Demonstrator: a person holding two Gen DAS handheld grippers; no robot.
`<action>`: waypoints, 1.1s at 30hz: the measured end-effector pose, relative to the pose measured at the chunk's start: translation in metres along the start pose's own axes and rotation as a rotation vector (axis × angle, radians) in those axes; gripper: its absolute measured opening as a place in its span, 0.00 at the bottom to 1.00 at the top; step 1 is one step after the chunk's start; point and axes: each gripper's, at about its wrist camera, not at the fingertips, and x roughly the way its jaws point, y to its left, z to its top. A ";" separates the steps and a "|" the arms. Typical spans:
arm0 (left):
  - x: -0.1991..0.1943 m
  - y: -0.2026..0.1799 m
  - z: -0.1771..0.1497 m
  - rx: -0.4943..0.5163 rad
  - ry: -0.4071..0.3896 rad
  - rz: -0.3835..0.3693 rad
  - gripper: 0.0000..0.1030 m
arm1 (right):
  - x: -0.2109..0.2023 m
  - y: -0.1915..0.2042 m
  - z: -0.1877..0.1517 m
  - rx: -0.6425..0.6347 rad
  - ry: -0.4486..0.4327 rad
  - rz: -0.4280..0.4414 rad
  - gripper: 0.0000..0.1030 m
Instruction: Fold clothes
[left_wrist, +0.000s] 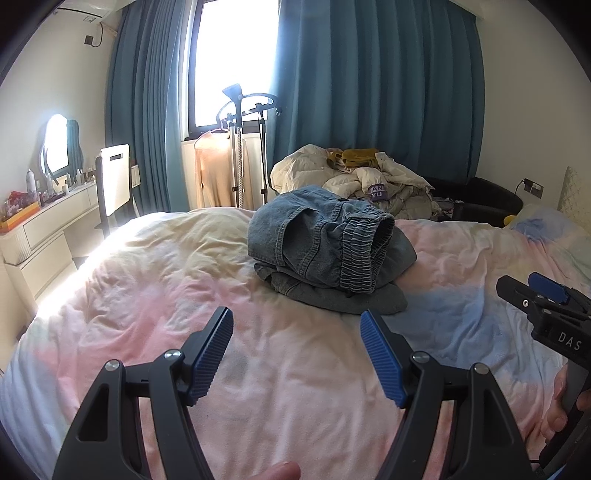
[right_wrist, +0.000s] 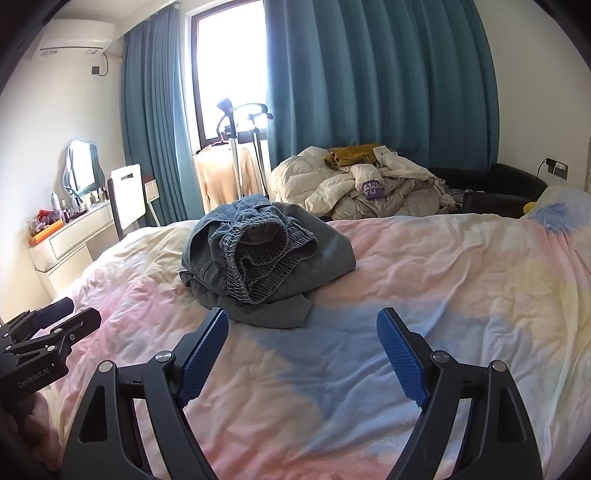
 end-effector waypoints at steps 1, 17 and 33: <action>0.001 -0.003 0.002 0.013 -0.001 0.008 0.71 | 0.000 -0.002 0.000 0.006 -0.001 -0.004 0.82; 0.092 -0.084 0.056 0.195 0.051 -0.012 0.71 | 0.025 -0.059 0.002 0.170 0.040 -0.082 0.82; 0.209 -0.130 0.095 0.300 0.133 0.137 0.56 | 0.090 -0.093 -0.019 0.288 0.129 -0.062 0.82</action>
